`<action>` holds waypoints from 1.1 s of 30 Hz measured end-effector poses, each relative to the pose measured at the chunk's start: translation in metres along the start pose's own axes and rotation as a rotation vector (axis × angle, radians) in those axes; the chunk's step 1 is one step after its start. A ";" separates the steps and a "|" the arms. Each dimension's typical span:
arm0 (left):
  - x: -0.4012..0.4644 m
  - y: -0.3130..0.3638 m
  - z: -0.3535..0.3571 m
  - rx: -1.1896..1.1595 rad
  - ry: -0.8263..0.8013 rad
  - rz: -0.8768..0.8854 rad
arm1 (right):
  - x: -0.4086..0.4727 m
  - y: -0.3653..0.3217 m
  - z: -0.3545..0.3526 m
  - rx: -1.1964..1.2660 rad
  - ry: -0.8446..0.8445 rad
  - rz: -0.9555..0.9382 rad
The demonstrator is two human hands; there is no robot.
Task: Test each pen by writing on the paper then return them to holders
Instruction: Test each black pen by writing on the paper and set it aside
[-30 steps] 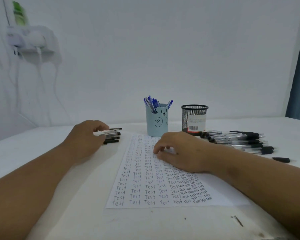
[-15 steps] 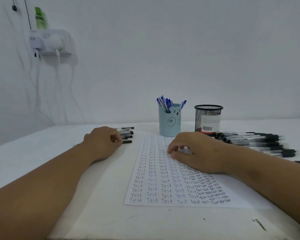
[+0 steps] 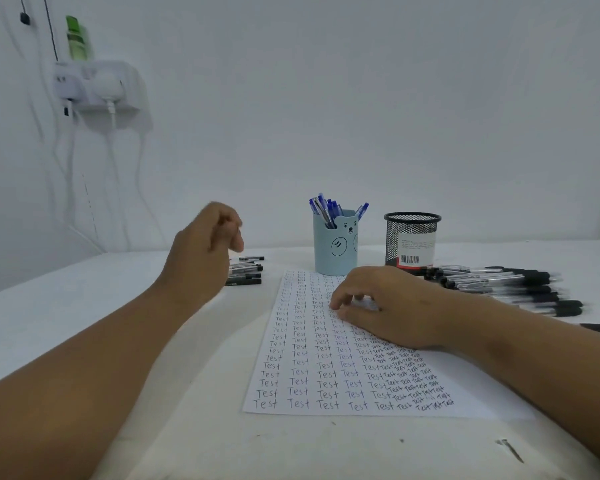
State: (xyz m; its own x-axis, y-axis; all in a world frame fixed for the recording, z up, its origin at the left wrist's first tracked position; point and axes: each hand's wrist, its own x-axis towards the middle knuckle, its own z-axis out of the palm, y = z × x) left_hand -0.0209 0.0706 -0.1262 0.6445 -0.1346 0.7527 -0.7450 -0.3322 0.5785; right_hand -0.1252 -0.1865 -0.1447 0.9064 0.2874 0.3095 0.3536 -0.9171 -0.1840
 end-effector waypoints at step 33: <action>-0.012 0.028 0.029 -1.500 -0.068 -0.687 | 0.004 -0.027 0.002 -0.071 0.248 -0.132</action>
State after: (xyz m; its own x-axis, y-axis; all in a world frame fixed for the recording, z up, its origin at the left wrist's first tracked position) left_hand -0.0440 0.0356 -0.1281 0.8790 -0.4042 0.2529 0.1989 0.7929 0.5760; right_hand -0.1306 -0.1606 -0.1401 0.7662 0.3373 0.5470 0.4401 -0.8957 -0.0641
